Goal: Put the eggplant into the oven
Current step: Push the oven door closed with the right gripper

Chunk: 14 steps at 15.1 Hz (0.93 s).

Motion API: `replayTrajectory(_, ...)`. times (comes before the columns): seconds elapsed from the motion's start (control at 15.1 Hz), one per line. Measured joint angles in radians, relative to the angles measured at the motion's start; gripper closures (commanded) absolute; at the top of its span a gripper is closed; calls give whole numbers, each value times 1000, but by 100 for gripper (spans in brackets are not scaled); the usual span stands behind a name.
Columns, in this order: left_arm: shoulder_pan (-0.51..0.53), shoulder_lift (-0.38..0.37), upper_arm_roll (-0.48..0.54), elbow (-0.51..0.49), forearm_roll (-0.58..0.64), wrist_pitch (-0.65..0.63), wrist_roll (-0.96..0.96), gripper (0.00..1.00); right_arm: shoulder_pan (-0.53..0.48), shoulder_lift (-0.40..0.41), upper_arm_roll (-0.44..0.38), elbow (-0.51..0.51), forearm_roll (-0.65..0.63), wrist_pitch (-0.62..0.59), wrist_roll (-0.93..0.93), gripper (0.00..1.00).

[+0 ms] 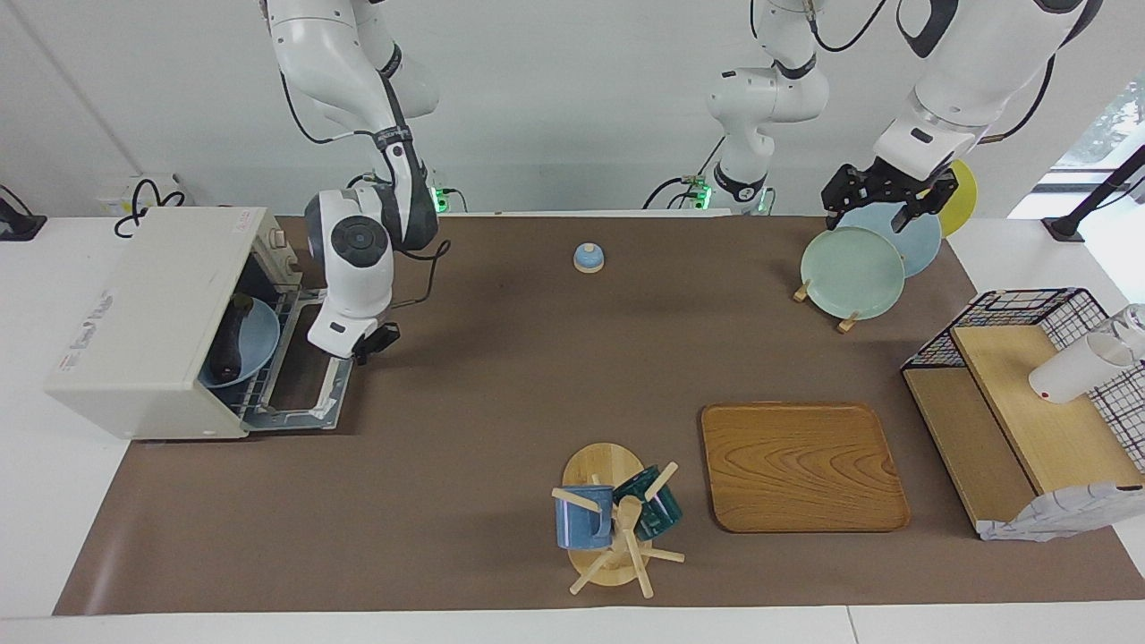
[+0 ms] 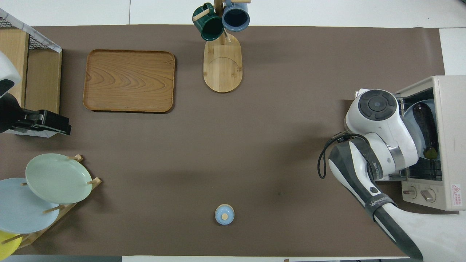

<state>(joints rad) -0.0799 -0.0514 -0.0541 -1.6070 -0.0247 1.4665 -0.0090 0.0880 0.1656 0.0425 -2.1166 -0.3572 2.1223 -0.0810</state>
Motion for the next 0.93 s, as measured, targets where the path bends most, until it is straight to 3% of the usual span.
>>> replayTrajectory(0.4,-2,0,-1,0,-8,0,-28,0,-75,-88,-1,129,64,-227,-187,100)
replayTrajectory(0.93,-2,0,0,1,-8,0,-30,0,-204,-134,-13,183,106,-280,-358,100)
